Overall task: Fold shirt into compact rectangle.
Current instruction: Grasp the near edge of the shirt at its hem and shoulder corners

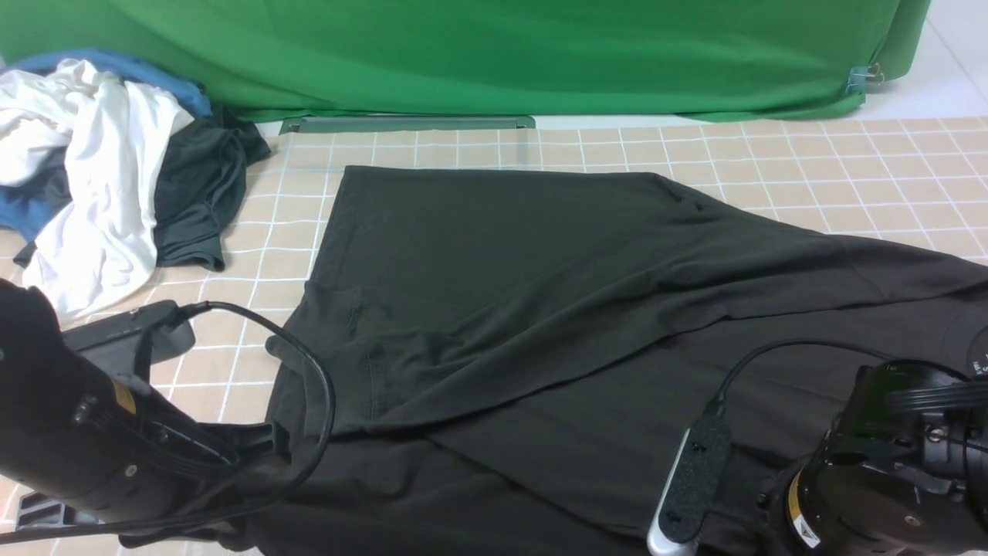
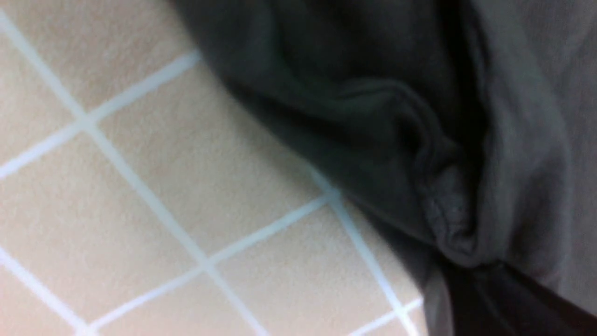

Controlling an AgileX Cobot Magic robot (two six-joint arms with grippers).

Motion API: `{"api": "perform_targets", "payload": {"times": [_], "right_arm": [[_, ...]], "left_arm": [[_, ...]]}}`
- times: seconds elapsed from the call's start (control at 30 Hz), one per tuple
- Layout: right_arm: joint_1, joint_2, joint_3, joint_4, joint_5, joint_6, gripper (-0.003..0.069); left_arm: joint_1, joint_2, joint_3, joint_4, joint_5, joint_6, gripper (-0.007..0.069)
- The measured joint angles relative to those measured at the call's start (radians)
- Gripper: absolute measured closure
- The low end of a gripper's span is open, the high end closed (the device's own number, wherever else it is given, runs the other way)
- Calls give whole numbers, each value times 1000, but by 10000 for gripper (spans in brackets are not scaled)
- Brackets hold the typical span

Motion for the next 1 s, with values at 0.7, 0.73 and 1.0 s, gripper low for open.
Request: {"api": "perform_targets", "payload": {"times": [0.7,0.73,1.0], "right_arm": [[0,-206,136,115,-25,72,631],[0,-199,135,123,-45,72,624],[0,-88,133,144,-158,67,407]], "left_arm": [[0,0,-15,-30,112,-2,594],[0,0,-16,-32,112,-2,594],[0,0,-16,-47,112,-2,594]]}}
